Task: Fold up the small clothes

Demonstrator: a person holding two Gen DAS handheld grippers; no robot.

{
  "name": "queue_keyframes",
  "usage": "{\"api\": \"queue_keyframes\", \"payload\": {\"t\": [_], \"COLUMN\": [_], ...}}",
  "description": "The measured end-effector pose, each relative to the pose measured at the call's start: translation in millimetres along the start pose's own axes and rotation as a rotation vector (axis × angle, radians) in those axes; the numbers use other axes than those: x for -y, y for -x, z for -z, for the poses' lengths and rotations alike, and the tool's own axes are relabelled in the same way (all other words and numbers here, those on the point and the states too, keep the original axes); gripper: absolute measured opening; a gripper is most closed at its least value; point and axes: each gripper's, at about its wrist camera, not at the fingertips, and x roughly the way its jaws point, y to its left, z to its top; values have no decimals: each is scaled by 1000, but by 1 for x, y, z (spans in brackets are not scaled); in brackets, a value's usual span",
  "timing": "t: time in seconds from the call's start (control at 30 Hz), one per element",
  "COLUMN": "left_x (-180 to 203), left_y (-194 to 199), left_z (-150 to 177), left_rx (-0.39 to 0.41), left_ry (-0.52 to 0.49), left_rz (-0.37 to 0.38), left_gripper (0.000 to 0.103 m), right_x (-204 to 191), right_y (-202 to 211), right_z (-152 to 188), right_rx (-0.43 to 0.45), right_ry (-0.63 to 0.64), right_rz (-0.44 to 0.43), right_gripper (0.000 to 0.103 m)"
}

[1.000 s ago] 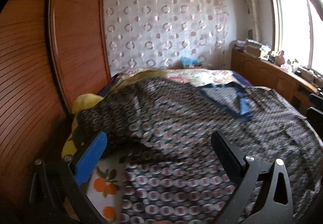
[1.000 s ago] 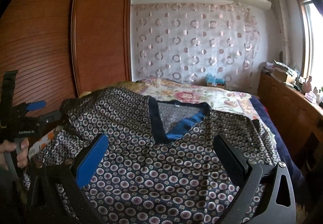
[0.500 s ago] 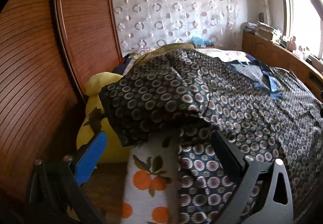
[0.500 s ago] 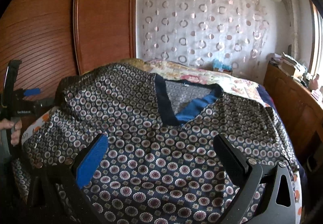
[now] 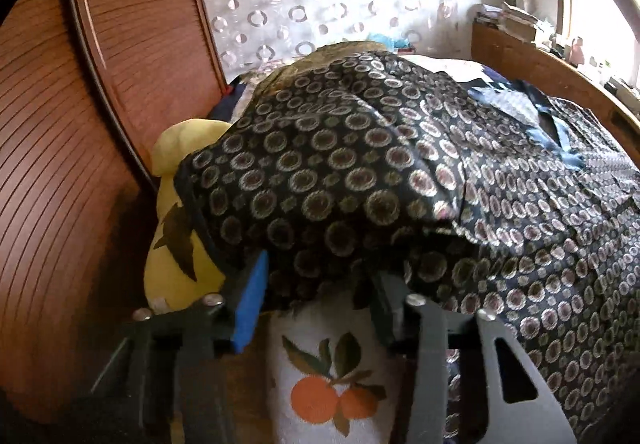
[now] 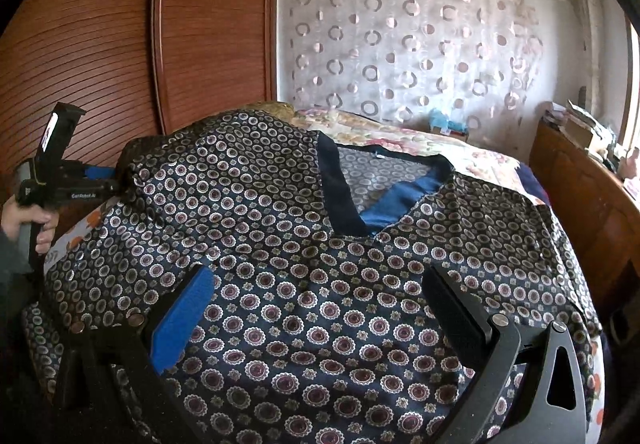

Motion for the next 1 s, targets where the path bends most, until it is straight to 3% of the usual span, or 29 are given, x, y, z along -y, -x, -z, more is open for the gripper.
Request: {"api": "queue_keyframes", "payload": {"t": [0.1,0.13,0.27,0.43,0.67,0.77,0.9,1.0], "left_x": [-6,-9,-10,17,73,86,84,79], "left_y": [3,6,25,51,60,62,71,81], "left_z": [-5,-7,-23,-50,-59,-47,-27,-17], "left_rx": [17,32,103,173,181,155,155,164], "left_ry": [13,28,40,-25,-113,-130,-108,-86], "left_rz": [8,20,44,79,177,216,266,270], "left_gripper": [11,6,4,4,4,12,42,48], "right_x": [1,2,2,6,12,15,19,20], "right_y": [-2,-2,-3,-4,-3,-2,-3,-4], "right_z": [1,1,1,0,0,1,2,1], "right_rx": [-3,-3,-5,-4,0,-5,-10,-17], "right_ry": [-4,-3,-8,-19,-28,-33,-41,-46], "right_rz": [3,4,7,10,13,16,21,18], "right_gripper": [103,103,103,103,103,103,103,103]}}
